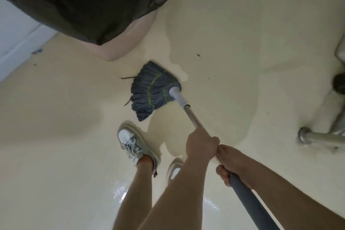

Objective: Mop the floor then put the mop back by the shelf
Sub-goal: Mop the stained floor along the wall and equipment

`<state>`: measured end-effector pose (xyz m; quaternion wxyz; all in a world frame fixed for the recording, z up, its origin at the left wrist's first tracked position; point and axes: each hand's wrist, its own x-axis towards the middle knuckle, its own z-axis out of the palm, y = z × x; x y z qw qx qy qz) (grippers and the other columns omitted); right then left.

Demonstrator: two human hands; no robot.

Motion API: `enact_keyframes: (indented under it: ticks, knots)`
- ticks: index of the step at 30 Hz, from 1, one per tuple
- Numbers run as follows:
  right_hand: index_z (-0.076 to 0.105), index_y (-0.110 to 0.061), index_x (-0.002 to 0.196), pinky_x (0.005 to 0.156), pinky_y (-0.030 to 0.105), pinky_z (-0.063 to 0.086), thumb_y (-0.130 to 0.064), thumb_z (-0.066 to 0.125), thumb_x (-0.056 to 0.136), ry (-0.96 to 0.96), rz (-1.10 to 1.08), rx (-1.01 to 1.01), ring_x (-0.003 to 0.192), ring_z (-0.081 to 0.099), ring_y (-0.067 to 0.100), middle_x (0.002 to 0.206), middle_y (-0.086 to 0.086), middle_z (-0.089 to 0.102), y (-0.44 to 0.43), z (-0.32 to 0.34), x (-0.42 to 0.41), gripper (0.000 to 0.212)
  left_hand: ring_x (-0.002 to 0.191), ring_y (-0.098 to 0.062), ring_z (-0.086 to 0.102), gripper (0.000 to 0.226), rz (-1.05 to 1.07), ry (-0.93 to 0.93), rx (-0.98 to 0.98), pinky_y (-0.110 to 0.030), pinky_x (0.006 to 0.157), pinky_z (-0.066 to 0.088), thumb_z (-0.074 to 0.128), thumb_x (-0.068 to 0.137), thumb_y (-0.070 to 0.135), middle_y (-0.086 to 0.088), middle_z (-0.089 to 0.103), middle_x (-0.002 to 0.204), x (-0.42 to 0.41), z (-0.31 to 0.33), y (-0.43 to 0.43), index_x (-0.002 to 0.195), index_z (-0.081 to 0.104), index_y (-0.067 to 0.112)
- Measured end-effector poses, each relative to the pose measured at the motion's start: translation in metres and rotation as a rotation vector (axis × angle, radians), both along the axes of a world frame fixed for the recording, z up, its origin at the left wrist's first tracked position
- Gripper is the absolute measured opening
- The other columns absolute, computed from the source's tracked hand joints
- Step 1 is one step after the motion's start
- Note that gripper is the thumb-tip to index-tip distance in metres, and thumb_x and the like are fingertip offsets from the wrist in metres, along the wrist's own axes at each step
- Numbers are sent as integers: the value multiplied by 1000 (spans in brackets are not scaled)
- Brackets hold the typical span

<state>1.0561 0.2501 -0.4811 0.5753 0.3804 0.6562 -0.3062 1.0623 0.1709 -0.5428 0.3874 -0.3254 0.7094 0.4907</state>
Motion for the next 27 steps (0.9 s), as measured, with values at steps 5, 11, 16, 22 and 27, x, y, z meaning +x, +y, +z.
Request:
enact_keyframes:
  ticks: [5,11,16,22,27]
  knots:
    - [47,-12,85,32,15,29,-29,33,101,40,-160,-13,29,29,13,41,4,37,5,-9,-19,27,85,-25,62,28,6,-36,-15,-25,63,40,65,77,22,1,55,78,-33,-15,14,99,59,6]
    - [48,-8,96,35,17,30,-30,26,102,108,-133,-43,27,31,15,39,5,38,-32,-34,-103,32,96,-29,66,35,-55,31,-62,-29,69,48,65,75,21,-11,70,101,-124,-43,-27,107,64,6]
    - [49,-13,92,33,14,31,-41,32,103,123,-281,-110,27,30,12,39,2,38,-38,-59,-166,35,89,-27,64,34,-167,116,-167,-27,63,41,66,79,22,-11,68,100,-200,-56,-37,108,65,3]
    - [51,-13,96,36,17,31,-41,29,102,66,-356,-80,30,31,13,41,1,37,27,-45,-113,36,101,-28,66,37,-409,67,-177,-30,74,49,61,83,24,-10,69,109,-155,-34,28,115,60,6]
    - [51,-4,99,36,18,28,-29,25,105,-10,-487,-28,29,30,13,40,3,35,85,-1,-39,36,93,-25,63,45,-518,-61,-55,-28,75,50,58,84,19,0,59,86,-82,-2,99,128,50,9]
